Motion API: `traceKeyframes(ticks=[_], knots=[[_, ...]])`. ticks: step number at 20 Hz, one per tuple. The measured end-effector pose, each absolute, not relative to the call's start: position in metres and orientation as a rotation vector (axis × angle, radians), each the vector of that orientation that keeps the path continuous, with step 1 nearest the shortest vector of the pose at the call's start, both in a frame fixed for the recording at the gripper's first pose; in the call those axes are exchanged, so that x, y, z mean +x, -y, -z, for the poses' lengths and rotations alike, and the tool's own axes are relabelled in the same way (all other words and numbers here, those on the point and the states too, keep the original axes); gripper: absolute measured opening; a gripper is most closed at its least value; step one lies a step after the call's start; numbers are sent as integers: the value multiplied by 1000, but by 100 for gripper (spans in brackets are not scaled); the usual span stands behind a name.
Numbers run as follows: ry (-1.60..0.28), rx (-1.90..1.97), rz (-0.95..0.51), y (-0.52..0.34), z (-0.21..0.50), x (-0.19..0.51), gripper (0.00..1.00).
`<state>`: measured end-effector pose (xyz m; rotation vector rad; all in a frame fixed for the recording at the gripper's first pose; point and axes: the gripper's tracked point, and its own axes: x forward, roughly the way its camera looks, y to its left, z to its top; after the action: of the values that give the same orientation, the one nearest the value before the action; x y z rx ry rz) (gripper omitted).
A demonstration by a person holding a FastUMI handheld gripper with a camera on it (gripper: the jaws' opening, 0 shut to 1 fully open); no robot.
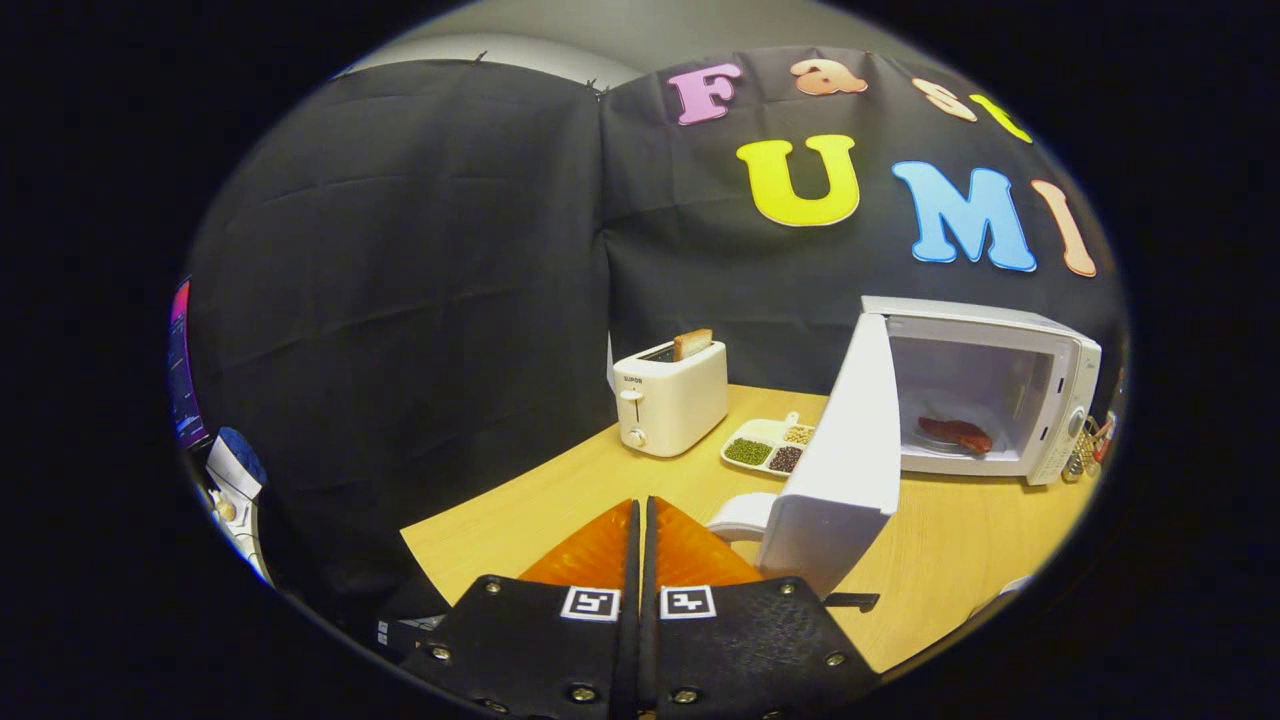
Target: Open the microwave, put the food inside, and close the microwave door.
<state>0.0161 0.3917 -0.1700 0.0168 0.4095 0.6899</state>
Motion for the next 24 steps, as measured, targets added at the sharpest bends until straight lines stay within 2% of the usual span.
traceKeyframes(ticks=[12,24], knots=[[-423,8,-661,-324,168,15,1],[-431,-2,-458,-224,175,68,1]])
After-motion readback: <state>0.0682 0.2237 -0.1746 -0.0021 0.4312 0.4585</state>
